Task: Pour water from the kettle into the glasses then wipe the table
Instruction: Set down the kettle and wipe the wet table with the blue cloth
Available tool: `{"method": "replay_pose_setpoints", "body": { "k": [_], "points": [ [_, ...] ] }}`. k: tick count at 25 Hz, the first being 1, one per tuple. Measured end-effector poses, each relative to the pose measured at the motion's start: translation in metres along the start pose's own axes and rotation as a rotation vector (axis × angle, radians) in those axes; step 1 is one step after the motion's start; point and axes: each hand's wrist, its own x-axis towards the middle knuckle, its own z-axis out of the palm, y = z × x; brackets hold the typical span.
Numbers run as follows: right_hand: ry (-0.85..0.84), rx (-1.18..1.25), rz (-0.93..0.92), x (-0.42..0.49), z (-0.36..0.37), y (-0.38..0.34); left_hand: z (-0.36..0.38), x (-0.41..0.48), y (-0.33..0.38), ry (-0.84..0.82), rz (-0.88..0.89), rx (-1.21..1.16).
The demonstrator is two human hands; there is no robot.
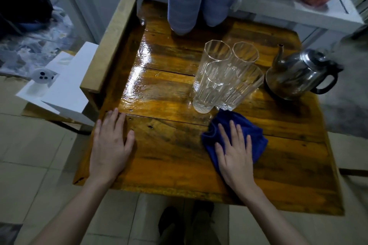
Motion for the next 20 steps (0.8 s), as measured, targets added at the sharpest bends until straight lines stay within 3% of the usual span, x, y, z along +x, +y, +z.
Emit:
{"method": "replay_pose_setpoints", "body": {
  "k": [3,7,11,14,17,20],
  "points": [
    [0.026,-0.019,0.035,0.011,0.007,-0.030,0.000,-0.001,0.000,0.012,-0.004,0.008],
    [-0.033,-0.041,-0.117,0.012,0.011,-0.059,0.000,-0.001,0.002,0.003,0.001,0.042],
    [-0.087,-0.032,-0.312,-0.019,0.009,-0.045,0.000,-0.002,0.009,-0.014,0.015,0.107],
    [-0.141,-0.029,-0.424,-0.044,0.004,-0.018,0.000,0.003,0.029,-0.030,0.035,0.022],
    [-0.114,-0.035,-0.350,-0.053,-0.001,0.022,0.012,0.015,0.067,-0.027,0.012,-0.068],
    [-0.068,-0.001,-0.144,-0.046,-0.012,0.063,0.028,0.013,0.090,-0.021,-0.041,0.005]
  ]
}}
